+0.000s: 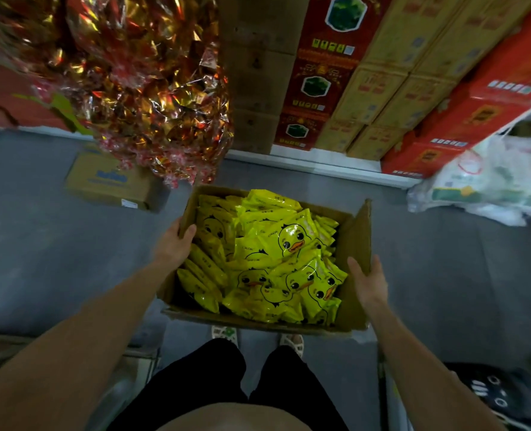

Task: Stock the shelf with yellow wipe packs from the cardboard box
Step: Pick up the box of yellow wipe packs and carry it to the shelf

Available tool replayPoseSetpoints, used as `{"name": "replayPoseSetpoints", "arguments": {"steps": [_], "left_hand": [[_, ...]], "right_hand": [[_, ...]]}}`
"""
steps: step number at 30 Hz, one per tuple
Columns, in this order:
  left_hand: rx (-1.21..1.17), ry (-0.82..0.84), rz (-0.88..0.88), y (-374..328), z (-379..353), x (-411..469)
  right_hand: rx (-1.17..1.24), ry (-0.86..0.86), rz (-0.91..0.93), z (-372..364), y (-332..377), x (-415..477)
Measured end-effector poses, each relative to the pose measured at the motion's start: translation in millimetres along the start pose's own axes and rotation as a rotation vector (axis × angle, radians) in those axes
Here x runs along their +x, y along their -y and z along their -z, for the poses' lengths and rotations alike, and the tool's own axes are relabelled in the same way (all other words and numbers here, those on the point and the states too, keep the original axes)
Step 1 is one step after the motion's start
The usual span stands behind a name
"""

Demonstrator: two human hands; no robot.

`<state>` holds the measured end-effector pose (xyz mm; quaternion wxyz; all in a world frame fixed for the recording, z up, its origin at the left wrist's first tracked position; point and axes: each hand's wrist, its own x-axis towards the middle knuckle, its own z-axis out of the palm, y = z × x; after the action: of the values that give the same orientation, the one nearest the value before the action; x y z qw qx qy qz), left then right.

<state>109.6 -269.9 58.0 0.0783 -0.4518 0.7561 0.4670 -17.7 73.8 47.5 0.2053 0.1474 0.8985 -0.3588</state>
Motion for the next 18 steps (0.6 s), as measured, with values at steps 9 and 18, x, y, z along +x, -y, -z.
{"name": "replayPoseSetpoints", "arguments": {"steps": [9,18], "left_hand": [[0.141,-0.057,0.018,5,-11,4],[0.281,-0.209,0.014,4,-20,-2]], "right_hand": [[-0.069,-0.010,-0.052,18,-7,25],[-0.107,-0.046,-0.114,49,-22,39]]}}
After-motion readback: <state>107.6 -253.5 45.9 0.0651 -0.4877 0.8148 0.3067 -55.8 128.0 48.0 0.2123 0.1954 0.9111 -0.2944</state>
